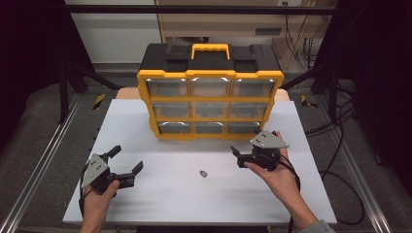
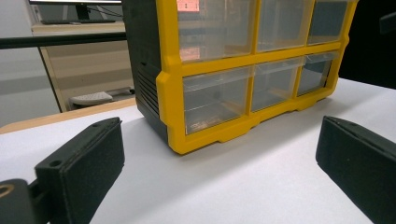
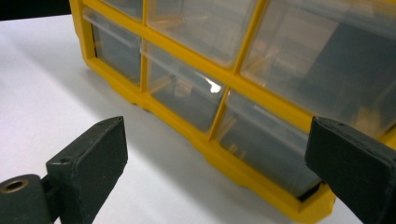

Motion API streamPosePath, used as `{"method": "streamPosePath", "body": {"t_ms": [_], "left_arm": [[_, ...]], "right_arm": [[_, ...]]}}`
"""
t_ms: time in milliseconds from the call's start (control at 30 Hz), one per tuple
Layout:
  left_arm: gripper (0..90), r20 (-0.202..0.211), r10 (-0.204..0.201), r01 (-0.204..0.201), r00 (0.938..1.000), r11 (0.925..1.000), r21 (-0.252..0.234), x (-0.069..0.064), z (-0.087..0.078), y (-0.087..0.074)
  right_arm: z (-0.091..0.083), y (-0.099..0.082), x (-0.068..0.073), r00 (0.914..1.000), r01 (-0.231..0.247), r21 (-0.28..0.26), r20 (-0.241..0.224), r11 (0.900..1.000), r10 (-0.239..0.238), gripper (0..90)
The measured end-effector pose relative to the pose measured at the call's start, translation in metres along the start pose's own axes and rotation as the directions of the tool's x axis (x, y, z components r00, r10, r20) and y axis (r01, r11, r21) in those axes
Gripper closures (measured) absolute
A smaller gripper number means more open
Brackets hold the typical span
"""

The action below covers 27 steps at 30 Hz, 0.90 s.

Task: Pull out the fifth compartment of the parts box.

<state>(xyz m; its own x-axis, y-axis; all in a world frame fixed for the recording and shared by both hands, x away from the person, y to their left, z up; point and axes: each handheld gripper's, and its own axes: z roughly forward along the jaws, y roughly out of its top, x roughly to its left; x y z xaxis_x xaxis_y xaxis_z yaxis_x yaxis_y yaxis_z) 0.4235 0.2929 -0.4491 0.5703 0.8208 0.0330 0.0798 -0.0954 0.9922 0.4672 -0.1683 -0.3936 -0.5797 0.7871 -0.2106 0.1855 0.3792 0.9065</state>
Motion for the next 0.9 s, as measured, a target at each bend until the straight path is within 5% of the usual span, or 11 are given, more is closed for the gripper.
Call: {"method": "streamPosePath", "body": {"t_ms": [667,900], "left_arm": [[1.0,0.002,0.005,-0.005,1.0,1.0,-0.004,0.001,-0.002,0.001],[1.0,0.003,0.01,-0.01,0.9999,1.0,-0.001,0.0,-0.002,0.001]], "right_arm": [[0.018,0.033,0.018,0.989,0.148,0.012,0.007,0.989,-0.148,6.4],[0.026,0.04,0.024,0.9597,0.274,0.022,0.058,0.9614,-0.275,7.6]]}}
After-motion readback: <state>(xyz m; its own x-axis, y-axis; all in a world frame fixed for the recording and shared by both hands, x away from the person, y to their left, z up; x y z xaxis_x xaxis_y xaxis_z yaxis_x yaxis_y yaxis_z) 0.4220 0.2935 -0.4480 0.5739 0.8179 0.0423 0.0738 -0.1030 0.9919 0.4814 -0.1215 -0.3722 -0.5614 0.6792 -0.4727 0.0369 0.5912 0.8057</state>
